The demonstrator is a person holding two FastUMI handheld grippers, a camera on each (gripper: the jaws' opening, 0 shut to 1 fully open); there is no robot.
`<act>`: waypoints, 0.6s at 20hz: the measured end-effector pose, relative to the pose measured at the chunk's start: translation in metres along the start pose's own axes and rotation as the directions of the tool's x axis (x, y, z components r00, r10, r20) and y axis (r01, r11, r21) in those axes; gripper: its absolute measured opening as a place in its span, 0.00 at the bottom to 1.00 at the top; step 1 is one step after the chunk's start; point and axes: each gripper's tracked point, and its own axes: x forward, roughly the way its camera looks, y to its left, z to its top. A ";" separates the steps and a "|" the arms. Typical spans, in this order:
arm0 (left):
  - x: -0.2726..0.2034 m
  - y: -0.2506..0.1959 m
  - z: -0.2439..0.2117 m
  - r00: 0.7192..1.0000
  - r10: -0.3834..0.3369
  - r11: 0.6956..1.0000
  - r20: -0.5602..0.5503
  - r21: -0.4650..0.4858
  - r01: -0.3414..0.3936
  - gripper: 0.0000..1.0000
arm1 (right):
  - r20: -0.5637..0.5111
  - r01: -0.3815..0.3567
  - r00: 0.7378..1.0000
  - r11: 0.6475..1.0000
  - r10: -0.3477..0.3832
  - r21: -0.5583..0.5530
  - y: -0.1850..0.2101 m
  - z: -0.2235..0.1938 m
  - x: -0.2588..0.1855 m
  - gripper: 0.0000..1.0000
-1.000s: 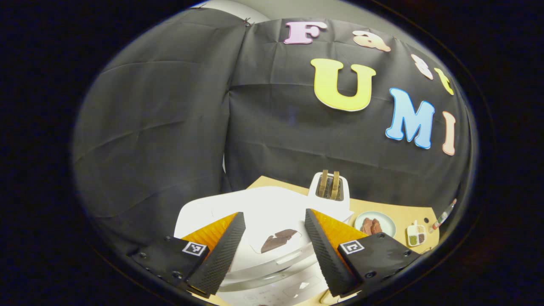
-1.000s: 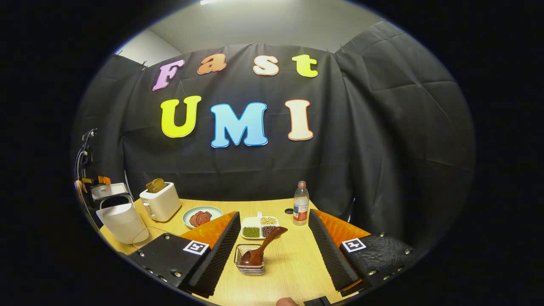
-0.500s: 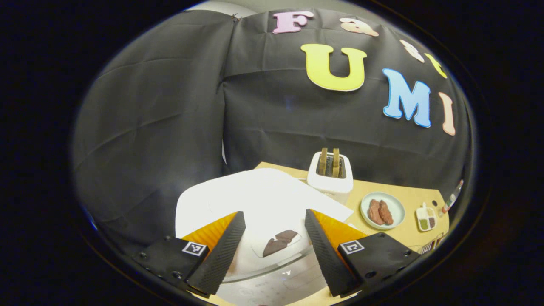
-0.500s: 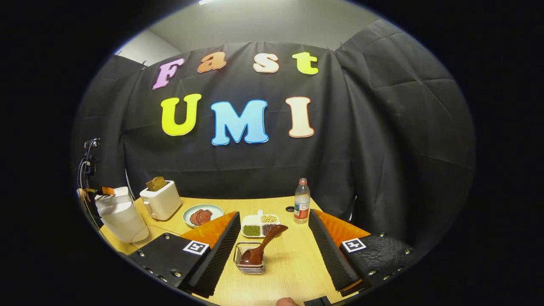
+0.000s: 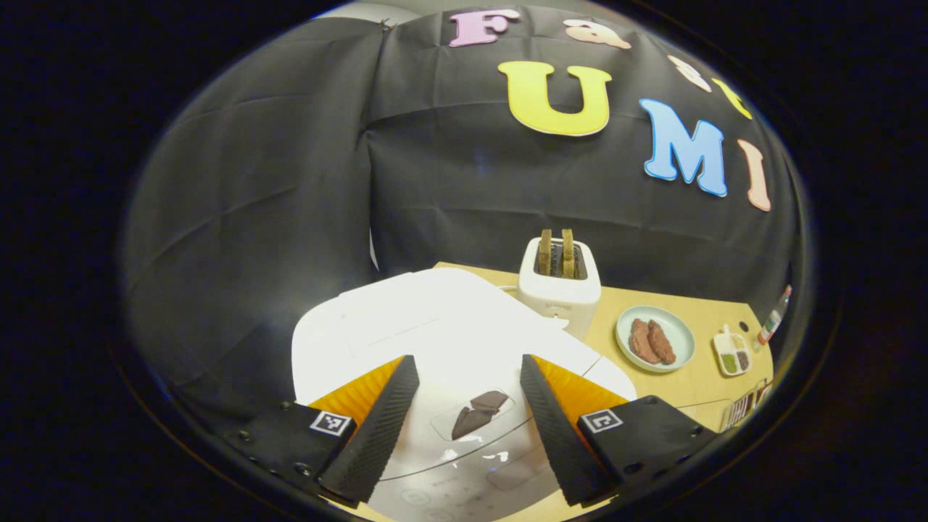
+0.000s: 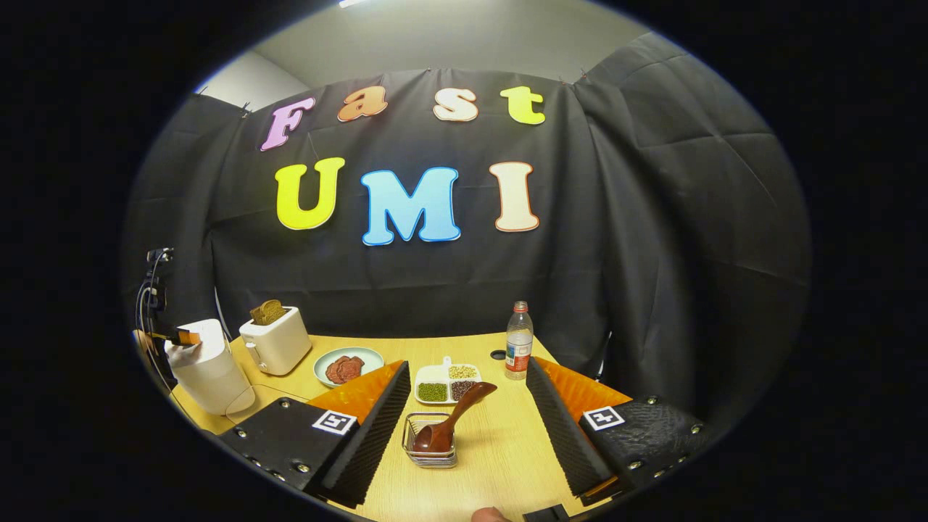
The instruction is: Close the left gripper, press the button to open the rice cooker; take a wooden spoon from the chopstick holder with the right hand, scoop a spoonful of rice and pour it into the rice cooker, then put the wooden spoon back into the chopstick holder.
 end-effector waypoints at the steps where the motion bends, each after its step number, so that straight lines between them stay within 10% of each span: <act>1: -0.002 -0.001 0.000 1.000 -0.007 1.000 -0.003 -0.001 0.007 0.98 | -0.002 -0.007 1.000 1.000 0.007 0.002 0.004 -0.001 0.001 0.98; 8: -0.020 -0.004 0.020 0.992 -0.037 0.999 0.124 0.012 0.036 0.99 | 0.054 -0.082 0.995 0.997 0.083 -0.004 0.040 0.027 0.003 0.98; 12: -0.084 -0.023 0.076 0.940 -0.097 0.994 0.327 0.088 0.073 0.96 | 0.100 -0.120 0.988 0.993 0.122 -0.020 0.061 0.051 -0.001 0.98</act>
